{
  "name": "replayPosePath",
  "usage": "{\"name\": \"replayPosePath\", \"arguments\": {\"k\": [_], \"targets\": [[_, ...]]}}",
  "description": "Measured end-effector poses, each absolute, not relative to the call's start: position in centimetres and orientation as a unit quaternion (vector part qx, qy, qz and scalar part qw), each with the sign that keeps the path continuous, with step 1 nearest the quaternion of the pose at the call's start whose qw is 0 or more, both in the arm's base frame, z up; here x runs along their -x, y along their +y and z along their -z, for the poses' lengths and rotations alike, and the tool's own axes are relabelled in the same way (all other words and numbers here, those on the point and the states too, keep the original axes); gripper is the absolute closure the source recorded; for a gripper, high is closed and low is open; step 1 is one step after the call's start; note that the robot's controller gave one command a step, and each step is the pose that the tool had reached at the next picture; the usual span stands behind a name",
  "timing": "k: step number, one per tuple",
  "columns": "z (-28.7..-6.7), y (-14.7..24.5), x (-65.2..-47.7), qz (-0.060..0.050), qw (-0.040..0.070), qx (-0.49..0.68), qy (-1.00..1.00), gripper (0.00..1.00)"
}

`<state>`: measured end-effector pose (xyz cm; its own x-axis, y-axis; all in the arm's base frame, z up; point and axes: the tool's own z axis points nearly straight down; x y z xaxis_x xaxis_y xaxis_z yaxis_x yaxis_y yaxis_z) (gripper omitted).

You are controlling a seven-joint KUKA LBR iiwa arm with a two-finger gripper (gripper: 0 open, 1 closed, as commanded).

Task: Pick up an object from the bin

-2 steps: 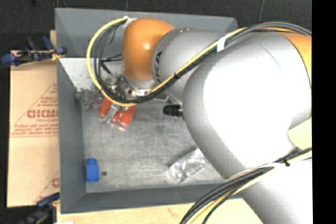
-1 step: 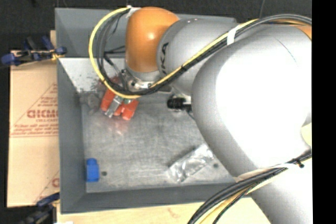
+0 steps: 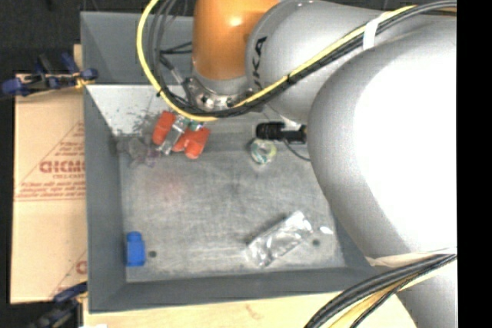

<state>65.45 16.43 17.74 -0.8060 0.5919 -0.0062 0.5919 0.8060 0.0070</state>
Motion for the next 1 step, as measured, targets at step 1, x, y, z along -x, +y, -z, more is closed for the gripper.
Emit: {"name": "replayPosePath", "arguments": {"k": [1], "targets": [[-18.18,16.33,-65.60,0.000,0.003,-0.310,0.951,1.00]]}}
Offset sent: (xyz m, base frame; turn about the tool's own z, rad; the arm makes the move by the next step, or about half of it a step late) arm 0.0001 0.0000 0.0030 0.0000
